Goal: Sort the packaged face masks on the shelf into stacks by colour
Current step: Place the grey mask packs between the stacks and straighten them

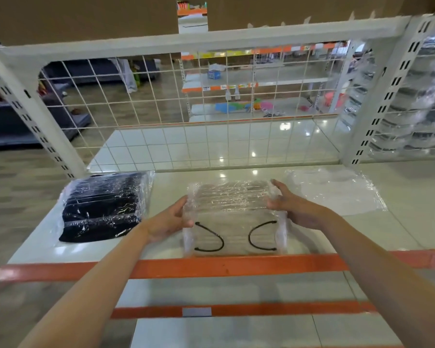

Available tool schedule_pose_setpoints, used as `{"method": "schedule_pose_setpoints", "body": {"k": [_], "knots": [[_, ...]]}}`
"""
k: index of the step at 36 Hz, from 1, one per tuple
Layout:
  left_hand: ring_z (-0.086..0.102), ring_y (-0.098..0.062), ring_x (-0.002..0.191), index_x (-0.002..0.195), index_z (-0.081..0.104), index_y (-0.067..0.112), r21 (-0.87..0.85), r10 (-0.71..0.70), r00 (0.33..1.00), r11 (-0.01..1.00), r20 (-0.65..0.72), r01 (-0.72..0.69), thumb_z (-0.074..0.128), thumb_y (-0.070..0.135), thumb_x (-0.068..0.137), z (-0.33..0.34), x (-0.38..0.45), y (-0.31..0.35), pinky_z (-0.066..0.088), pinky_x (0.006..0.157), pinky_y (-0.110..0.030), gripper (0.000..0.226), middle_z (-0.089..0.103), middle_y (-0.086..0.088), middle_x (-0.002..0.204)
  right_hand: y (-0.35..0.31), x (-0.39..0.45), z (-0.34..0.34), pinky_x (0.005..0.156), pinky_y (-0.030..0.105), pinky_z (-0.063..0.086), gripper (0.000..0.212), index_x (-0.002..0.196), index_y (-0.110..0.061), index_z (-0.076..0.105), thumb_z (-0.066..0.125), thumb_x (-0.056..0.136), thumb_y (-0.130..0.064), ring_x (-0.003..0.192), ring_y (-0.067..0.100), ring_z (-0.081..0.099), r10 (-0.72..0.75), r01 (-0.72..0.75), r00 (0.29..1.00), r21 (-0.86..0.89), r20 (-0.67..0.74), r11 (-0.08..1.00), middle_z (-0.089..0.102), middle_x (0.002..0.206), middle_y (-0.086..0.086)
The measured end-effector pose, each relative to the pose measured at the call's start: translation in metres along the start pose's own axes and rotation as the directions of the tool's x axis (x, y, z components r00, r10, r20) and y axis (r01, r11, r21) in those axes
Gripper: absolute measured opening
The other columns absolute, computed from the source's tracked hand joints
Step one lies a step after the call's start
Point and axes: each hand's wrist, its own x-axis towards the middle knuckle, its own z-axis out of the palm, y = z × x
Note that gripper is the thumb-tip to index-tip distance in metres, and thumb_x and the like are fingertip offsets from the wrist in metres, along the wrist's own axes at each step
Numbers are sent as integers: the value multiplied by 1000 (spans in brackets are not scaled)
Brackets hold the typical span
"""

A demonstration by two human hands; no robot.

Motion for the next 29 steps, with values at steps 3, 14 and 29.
{"method": "schedule_pose_setpoints", "body": {"k": [3, 14, 29], "knots": [[14, -6, 133, 151, -2, 19, 50, -14, 997, 999, -74, 18, 91, 32, 48, 5, 1, -11, 26, 110, -31, 139, 6, 12, 152, 6, -11, 3, 116, 43, 9, 103, 148, -41, -3, 64, 82, 2, 147, 20, 0, 1, -2, 1000, 18, 17, 1000, -1, 157, 15], [64, -11, 101, 118, 46, 23, -9, 259, 859, 956, -441, -292, 86, 4, 54, 8, 25, 10, 55, 81, -27, 79, 62, -4, 115, -14, 2, 16, 90, 26, 52, 92, 142, -20, 24, 74, 71, 9, 115, 13, 54, -287, 270, 947, -121, -147, 955, 53, 123, -3], [65, -25, 104, 119, 59, 16, -117, 256, 908, 944, -332, -309, 91, 10, 48, 18, 26, -9, 56, 80, -36, 78, 67, -13, 114, 14, 12, 32, 96, 36, 50, 74, 123, -18, 54, 88, 59, -8, 116, 18, 58, -280, 268, 950, -95, -140, 959, 63, 118, 0]]}}
